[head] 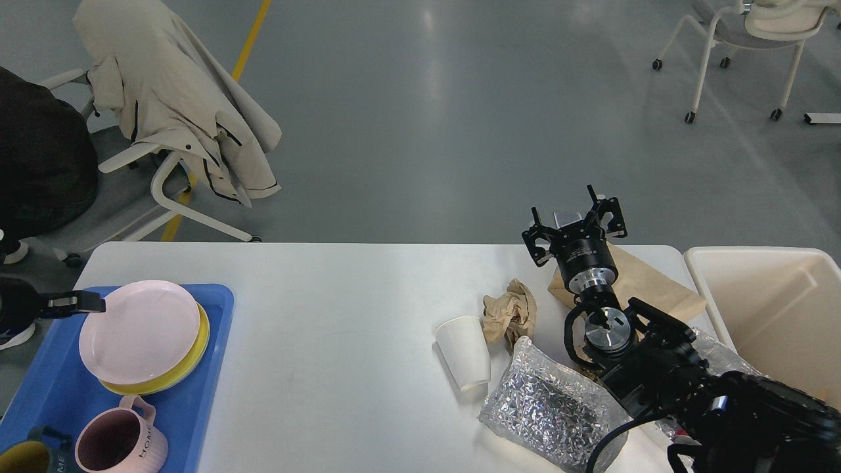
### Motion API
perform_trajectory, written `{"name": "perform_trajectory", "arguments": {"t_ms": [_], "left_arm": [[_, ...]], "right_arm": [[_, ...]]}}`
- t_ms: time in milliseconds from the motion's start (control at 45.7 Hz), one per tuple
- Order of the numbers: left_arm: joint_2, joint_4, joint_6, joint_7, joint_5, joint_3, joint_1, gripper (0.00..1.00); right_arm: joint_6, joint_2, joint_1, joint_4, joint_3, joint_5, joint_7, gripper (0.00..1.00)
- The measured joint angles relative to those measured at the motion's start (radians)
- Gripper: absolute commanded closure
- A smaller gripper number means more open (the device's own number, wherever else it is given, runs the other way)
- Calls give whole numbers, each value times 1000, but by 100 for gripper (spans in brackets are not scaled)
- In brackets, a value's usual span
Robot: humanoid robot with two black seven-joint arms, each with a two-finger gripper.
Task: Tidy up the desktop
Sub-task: 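Release the pink plate and raise the left gripper away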
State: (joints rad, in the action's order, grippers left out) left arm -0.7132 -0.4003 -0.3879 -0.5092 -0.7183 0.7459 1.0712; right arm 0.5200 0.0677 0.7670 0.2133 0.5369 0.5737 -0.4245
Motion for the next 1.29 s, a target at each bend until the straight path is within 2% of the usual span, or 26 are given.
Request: {"name": "perform_trajectory", "arguments": {"t_ms": [285, 394, 547, 613, 679, 766, 832, 854, 920, 1029, 1117, 1182, 1292], "left_arm": [[-7, 6, -96, 2, 68, -129, 96, 11], [-7, 8, -138, 2, 156, -187, 131, 10], [-7, 15, -148, 2, 362, -321, 137, 10], [-4, 16, -156, 17, 451, -408, 128, 10], [0, 16, -173, 50, 525, -511, 108, 10], [4, 16, -225, 125, 608, -694, 79, 10], [7, 16, -271, 206, 663, -862, 49, 9], [12, 15, -294, 264, 689, -972, 27, 8], [30, 15, -315, 353, 715, -1123, -1, 5], [104, 11, -361, 563, 730, -1415, -47, 4], [153, 10, -414, 693, 731, -1585, -78, 4], [182, 9, -448, 750, 731, -1663, -94, 3], [215, 5, -483, 782, 730, -1702, -105, 3]], "right_arm": [[0, 0, 0, 0, 0, 0, 0, 0], [0, 0, 0, 0, 0, 0, 0, 0], [0, 0, 0, 0, 0, 0, 0, 0], [0, 0, 0, 0, 0, 0, 0, 0], [0, 0, 0, 0, 0, 0, 0, 0], [0, 0, 0, 0, 0, 0, 0, 0], [0, 0, 0, 0, 0, 0, 0, 0], [0, 0, 0, 0, 0, 0, 0, 0], [0, 0, 0, 0, 0, 0, 0, 0], [0, 0, 0, -1, 0, 0, 0, 0], [0, 0, 0, -2, 0, 0, 0, 0], [0, 0, 0, -2, 0, 0, 0, 0], [0, 0, 0, -2, 0, 0, 0, 0]]}}
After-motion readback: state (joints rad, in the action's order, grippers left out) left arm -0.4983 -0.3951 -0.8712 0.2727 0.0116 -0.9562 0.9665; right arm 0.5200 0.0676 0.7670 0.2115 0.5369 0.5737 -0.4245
